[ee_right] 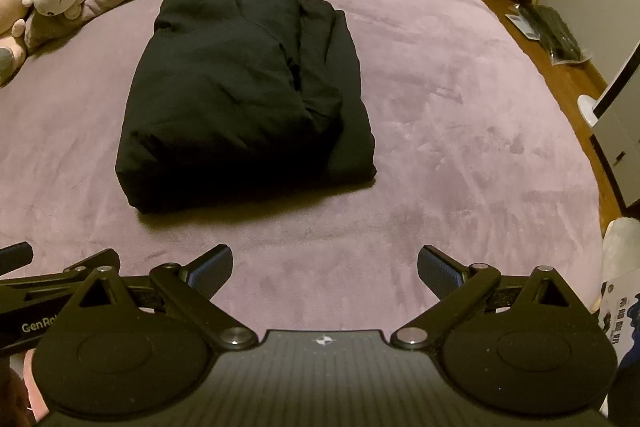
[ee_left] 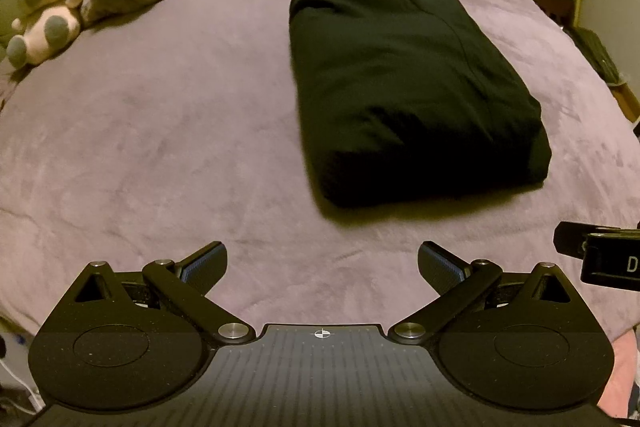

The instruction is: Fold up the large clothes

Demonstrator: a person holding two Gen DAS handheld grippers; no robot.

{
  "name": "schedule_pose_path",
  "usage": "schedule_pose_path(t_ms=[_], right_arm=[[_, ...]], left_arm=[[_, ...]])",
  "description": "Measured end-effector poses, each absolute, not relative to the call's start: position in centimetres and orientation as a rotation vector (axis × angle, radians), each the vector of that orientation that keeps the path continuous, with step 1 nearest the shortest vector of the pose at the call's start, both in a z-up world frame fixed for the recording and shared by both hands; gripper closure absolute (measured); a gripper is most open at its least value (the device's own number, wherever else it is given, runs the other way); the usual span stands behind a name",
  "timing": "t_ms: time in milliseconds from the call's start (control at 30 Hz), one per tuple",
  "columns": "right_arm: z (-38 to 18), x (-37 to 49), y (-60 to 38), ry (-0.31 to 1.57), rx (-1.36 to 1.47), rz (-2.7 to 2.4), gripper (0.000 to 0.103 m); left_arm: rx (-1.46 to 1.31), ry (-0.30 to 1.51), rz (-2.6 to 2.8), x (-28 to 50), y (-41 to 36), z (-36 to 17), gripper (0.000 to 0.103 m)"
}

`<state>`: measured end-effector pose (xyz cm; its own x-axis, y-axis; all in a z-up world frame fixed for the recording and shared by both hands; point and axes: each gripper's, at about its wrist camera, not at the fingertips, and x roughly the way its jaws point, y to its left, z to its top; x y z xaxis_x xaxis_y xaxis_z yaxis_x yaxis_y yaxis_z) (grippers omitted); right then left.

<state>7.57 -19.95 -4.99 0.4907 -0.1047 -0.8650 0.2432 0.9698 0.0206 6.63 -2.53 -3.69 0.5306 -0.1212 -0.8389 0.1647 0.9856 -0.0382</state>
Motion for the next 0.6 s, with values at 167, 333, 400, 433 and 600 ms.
schedule_pose_path(t_ms=[167,333,400,433,600], right_arm=[[-5.11,7.55,-19.98,1.039,0.152,-0.212,0.004],[-5.09,7.41,-20.04,1.038,0.151,-0.214,0.004],[-5.11,7.37,-20.01,1.039,0.151,-0.212,0.004],[-5.13,7.34,-20.01,1.039,0.152,-0.211,0.004],[-5.11,7.30,-20.01,1.039,0.154,-0.211,0.004]], left_arm=[[0.043,1.004,-0.171,6.67,-2.51,-3.77,0.000],[0.045,1.002,-0.175,6.52,-2.69,-3.73,0.000],[0.045,1.004,-0.176,6.54,-2.66,-3.74,0.000],[0.044,1.003,-0.176,6.51,-2.66,-3.73,0.000],[0.044,1.002,-0.179,6.44,-2.68,-3.68,0.000]])
